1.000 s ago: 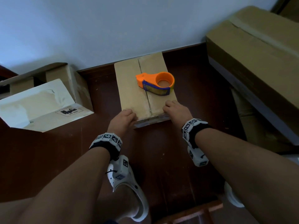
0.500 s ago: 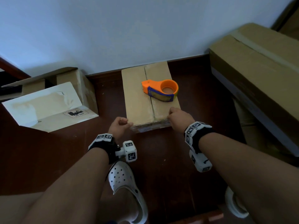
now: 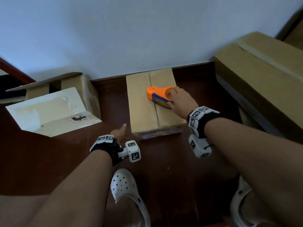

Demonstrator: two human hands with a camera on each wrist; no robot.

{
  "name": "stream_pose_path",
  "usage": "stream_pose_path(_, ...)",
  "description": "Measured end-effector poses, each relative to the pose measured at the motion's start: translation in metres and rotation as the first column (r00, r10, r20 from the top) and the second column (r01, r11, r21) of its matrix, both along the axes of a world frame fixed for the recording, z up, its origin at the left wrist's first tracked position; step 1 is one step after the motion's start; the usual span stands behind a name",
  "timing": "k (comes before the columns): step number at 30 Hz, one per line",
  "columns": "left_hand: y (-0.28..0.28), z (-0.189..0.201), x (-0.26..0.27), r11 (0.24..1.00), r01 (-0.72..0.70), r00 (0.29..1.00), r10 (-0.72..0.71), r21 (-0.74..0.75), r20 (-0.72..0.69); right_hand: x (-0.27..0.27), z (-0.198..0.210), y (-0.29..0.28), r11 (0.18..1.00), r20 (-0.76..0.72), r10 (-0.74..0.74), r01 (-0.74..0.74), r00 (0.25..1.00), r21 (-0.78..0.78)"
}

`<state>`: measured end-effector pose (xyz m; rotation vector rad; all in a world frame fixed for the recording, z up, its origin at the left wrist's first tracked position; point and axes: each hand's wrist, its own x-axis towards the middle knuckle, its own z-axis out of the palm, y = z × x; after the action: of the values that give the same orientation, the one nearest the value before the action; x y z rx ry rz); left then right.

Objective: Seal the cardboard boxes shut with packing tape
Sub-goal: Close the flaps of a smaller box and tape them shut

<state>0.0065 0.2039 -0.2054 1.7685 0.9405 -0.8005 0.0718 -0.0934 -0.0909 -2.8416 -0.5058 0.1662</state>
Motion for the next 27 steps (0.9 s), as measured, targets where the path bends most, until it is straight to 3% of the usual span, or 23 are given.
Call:
stream_pose_path(2,0.000,-0.007,-0.002,0.990,-0.033,0.998,0.024,-0.136,-0.066,0.007,-0.006,0.005,0.999,-0.146,0.006,-0.012,0.989,-0.039)
stream_pose_path(4,-0.007,-0.009,0.002,0.991,0.005,0.998,-0.014,-0.134,-0.061,0.008,-0.013,0.008,0.992,-0.194,-0.010,-0.014,0.981,-0.124)
stream_pose_path(7,-0.022,0.003,0.006,0.987,0.153,0.988,-0.154,-0.054,-0.025,0.005,-0.020,0.008,0.985,-0.142,-0.003,-0.022,0.990,-0.170)
stream_pose_path(11,-0.039,0.020,0.009,0.992,0.118,0.992,-0.119,-0.049,-0.032,0.003,-0.026,0.006,0.988,-0.114,-0.012,-0.005,0.993,-0.152)
stream_pose_path(14,-0.041,0.031,0.007,0.971,0.237,0.971,-0.237,0.021,-0.006,0.003,-0.027,0.006,0.988,-0.100,-0.007,-0.009,0.995,-0.156)
stream_pose_path(15,-0.041,0.035,0.004,0.934,0.344,0.937,-0.347,0.095,0.023,0.002,-0.028,0.006,0.988,-0.089,-0.001,-0.013,0.996,-0.151)
stream_pose_path(17,-0.037,0.039,-0.002,0.788,0.541,0.802,-0.589,0.293,0.101,-0.001,-0.031,0.005,0.990,-0.070,0.006,-0.015,0.998,-0.138)
stream_pose_path(20,-0.028,0.040,-0.003,0.665,0.568,0.646,-0.725,0.485,0.237,-0.004,-0.035,0.002,0.992,-0.051,0.008,-0.014,0.999,-0.128)
stream_pose_path(25,-0.028,0.043,0.005,0.449,0.667,0.514,-0.855,0.594,0.069,-0.006,-0.037,0.003,0.989,-0.048,-0.024,0.017,0.999,-0.146)
stream_pose_path(27,-0.030,0.044,0.007,0.411,0.682,0.499,-0.866,0.606,0.025,-0.005,-0.037,0.004,0.987,-0.046,-0.038,0.031,0.998,-0.158)
